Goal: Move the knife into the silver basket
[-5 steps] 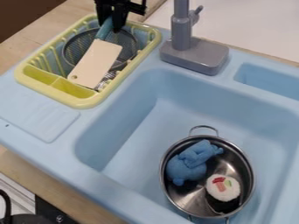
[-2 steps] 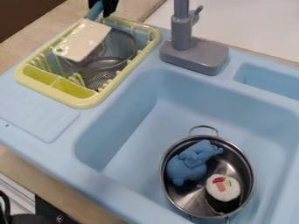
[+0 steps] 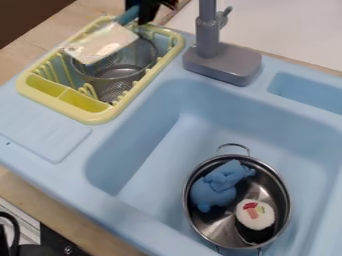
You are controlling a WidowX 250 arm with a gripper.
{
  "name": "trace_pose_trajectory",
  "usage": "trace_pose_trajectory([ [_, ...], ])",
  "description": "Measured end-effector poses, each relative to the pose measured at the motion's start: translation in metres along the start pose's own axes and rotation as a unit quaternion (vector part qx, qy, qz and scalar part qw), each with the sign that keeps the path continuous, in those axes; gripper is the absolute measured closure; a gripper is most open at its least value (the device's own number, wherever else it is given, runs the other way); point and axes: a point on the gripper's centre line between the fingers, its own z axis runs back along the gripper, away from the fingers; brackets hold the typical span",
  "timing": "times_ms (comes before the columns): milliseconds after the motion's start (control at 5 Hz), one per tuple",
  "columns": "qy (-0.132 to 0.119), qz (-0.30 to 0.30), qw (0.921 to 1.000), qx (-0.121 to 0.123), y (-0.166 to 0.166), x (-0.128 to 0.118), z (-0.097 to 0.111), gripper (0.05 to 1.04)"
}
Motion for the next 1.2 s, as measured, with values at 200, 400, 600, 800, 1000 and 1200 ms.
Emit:
trace_pose_trajectory([
  [200, -0.048, -0.054, 0.9971, 0.022, -0.021, 0.002, 0.008, 0.855],
  [400, -0.091, -0.081, 0.9921, 0.029, -0.028, 0.003, 0.017, 0.855],
  [600, -0.115, -0.111, 0.9865, 0.034, -0.031, 0.006, 0.022, 0.855],
  [800, -0.126, -0.149, 0.9805, 0.027, -0.033, 0.006, 0.019, 0.821],
  [1000, -0.135, -0.159, 0.978, 0.015, -0.03, 0.006, 0.017, 0.569],
  [1200, -0.156, -0.163, 0.9742, 0.007, -0.026, 0.0, 0.017, 0.279],
])
